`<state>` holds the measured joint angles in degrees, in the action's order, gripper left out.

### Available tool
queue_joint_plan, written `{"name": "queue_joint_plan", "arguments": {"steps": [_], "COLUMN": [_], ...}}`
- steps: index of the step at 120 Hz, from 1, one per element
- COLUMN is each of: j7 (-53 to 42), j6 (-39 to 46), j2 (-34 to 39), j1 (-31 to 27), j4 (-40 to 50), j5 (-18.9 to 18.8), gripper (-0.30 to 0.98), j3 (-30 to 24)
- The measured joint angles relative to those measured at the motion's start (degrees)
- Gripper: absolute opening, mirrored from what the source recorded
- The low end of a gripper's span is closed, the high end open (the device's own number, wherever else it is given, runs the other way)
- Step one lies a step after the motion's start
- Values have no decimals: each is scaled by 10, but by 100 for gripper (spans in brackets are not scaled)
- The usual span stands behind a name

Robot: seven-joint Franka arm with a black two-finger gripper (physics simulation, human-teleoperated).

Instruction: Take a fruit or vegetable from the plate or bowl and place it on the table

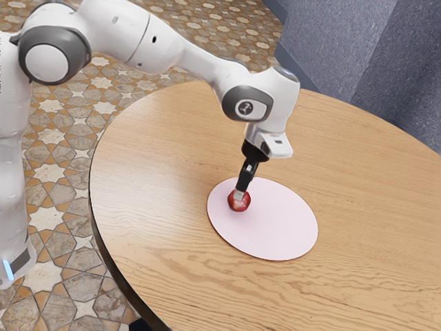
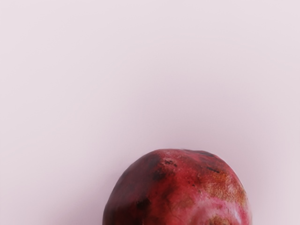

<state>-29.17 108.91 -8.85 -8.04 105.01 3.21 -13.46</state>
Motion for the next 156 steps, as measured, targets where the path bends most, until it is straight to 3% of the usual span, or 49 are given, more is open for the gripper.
{"name": "queue_joint_plan", "arguments": {"steps": [64, 88, 105, 128, 156], "j7": [-6, -7, -6, -4, -4], "j6": [32, 35, 37, 39, 34], "j2": [-17, -16, -16, -5, 20], "j1": [5, 4, 4, 4, 3], "j4": [13, 13, 13, 9, -17], "j5": [4, 4, 2, -2, -6], "gripper": [68, 44, 34, 30, 34], "j3": [-11, -11, -11, -15, -12]}}
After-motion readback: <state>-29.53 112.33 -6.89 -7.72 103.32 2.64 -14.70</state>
